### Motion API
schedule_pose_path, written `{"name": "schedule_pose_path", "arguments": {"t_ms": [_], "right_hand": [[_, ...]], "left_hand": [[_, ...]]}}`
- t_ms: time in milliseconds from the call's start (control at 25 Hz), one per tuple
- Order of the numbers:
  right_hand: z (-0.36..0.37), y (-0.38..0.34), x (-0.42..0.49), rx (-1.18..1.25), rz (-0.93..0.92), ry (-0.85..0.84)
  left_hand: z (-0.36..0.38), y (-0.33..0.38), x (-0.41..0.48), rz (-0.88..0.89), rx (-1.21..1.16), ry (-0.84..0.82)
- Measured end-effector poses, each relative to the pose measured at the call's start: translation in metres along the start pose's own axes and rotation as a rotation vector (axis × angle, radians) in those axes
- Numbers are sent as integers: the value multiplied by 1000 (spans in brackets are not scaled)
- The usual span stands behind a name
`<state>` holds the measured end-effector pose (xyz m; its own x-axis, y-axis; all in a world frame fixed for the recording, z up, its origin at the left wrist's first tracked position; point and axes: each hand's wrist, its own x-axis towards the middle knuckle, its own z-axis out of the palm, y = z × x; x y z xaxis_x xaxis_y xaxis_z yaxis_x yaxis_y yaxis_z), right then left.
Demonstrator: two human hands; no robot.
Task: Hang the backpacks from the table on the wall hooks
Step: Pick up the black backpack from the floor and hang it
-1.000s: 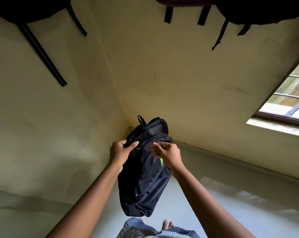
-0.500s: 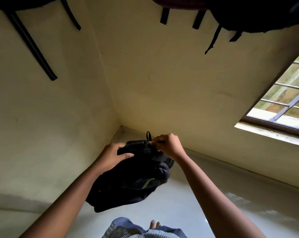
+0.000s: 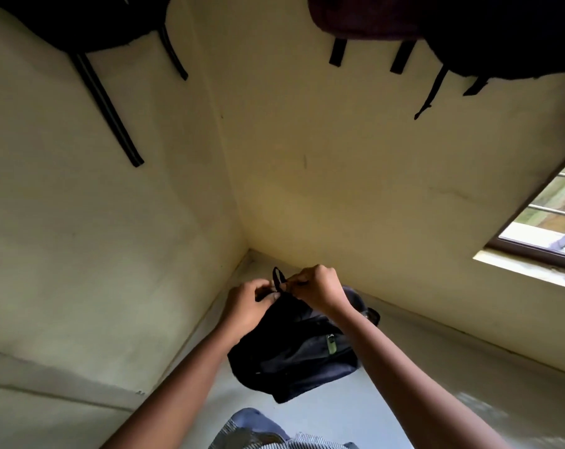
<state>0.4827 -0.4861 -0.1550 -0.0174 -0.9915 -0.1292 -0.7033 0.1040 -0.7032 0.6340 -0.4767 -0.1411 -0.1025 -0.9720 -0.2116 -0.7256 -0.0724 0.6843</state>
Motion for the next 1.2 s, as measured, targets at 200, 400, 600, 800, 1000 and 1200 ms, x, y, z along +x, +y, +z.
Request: {"name": "schedule_pose_path", "arguments": {"t_ms": [200, 400, 600, 800, 1000, 1200], "right_hand": [[-37, -37, 31, 10, -116, 77], [-77, -99, 92, 99, -239, 226], [-118, -189, 167, 147, -379, 338], [-156, -260, 225, 234, -484, 414], [-200, -317, 259, 129, -540, 633], [-247, -357, 302, 153, -516, 841]], "left_hand": [[-21, 16, 42, 31, -273, 149], [-99, 56, 110, 234, -180, 290], [-201, 93, 181, 433, -202, 413], [-282, 130, 228, 596, -266, 490], [-351, 176, 273, 789, -303, 540], [-397, 242, 321, 895, -339, 513]]}}
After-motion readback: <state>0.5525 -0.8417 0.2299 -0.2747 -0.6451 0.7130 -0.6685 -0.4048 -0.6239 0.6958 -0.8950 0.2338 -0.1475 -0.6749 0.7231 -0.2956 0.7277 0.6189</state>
